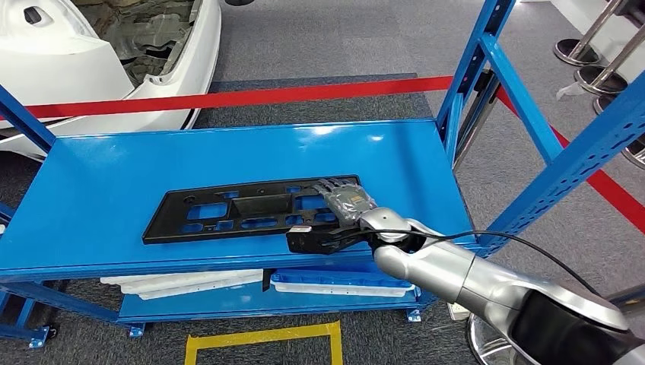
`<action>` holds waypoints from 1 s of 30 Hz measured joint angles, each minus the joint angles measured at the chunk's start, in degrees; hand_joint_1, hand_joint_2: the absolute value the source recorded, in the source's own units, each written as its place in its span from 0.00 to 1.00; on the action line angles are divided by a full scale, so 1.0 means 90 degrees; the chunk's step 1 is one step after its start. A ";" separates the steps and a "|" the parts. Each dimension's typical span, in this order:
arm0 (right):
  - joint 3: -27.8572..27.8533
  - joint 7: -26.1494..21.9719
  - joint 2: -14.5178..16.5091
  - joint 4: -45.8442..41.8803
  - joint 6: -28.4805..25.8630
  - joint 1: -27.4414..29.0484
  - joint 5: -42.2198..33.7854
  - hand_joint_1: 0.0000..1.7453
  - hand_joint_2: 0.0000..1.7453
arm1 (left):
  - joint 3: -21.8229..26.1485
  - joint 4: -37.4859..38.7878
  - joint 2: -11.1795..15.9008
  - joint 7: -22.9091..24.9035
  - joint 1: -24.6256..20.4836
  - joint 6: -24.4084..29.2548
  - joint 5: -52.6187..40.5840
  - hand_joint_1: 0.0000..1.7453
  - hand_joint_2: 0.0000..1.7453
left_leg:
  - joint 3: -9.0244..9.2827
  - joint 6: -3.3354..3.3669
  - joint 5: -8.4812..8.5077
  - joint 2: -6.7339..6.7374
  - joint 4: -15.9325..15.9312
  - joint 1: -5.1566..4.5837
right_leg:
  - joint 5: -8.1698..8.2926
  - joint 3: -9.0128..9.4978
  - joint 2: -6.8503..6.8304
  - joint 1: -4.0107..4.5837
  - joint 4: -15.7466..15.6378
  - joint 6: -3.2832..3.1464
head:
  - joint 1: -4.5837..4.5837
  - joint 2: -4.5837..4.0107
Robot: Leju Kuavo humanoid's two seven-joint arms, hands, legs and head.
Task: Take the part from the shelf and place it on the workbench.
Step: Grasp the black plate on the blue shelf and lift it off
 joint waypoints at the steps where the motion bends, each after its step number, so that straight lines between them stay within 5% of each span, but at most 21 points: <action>1: -0.0002 -0.0004 0.0004 0.0007 -0.0013 0.0015 -0.0001 0.00 1.00 | 0.0000 0.0000 0.0000 0.0000 0.0000 0.0000 0.0001 0.00 0.00 | 0.0000 0.0000 0.0000 0.0000 0.0000 0.0000 | 0.0000 0.0000 0.0000 0.0000 0.0000 0.0000 | 0.0000 0.0000; 2: -0.0003 -0.0005 0.0004 0.0009 -0.0015 0.0020 -0.0001 0.00 1.00 | 0.0000 0.0000 0.0000 0.0000 0.0000 0.0000 0.0001 0.00 0.00 | 0.0000 0.0000 0.0000 0.0000 0.0000 0.0000 | 0.0000 0.0000 0.0000 0.0000 0.0000 0.0000 | 0.0000 0.0000; 6: -0.0091 0.0010 0.0031 0.0174 -0.0374 0.0209 0.0418 1.00 1.00 | 0.0000 0.0000 0.0000 -0.0045 -0.0001 0.0001 0.0015 0.00 0.00 | 0.0000 0.0000 0.0000 0.0000 0.0000 0.0000 | 0.0000 0.0000 0.0000 0.0000 0.0000 0.0000 | 0.0000 0.0000; 13: -0.0406 0.0115 0.0028 0.0291 -0.1010 0.0426 0.1445 1.00 1.00 | -0.0002 0.0001 0.0000 -0.0098 0.0001 0.0019 0.0058 0.00 0.00 | 0.0000 0.0000 0.0000 0.0001 0.0001 0.0000 | 0.0000 -0.0001 0.0001 -0.0001 0.0000 0.0000 | 0.0000 0.0001; 23: -0.0752 -0.0024 0.0063 0.0301 -0.1098 0.0442 0.1681 1.00 1.00 | -0.0002 0.0002 0.0000 -0.0162 0.0000 0.0019 0.0119 0.00 0.00 | 0.0006 0.0000 0.0000 0.0000 0.0001 0.0002 | 0.0000 0.0010 0.0000 0.0001 0.0000 0.0000 | 0.0000 0.0001; 30: -0.0870 -0.0354 0.0098 0.0285 -0.1750 0.0535 0.1921 1.00 1.00 | -0.0002 0.0002 0.0000 -0.0219 -0.0001 0.0056 0.0169 0.00 0.00 | 0.0007 0.0000 0.0000 0.0001 0.0004 0.0001 | 0.0000 0.0011 0.0001 0.0001 0.0000 0.0000 | 0.0000 0.0000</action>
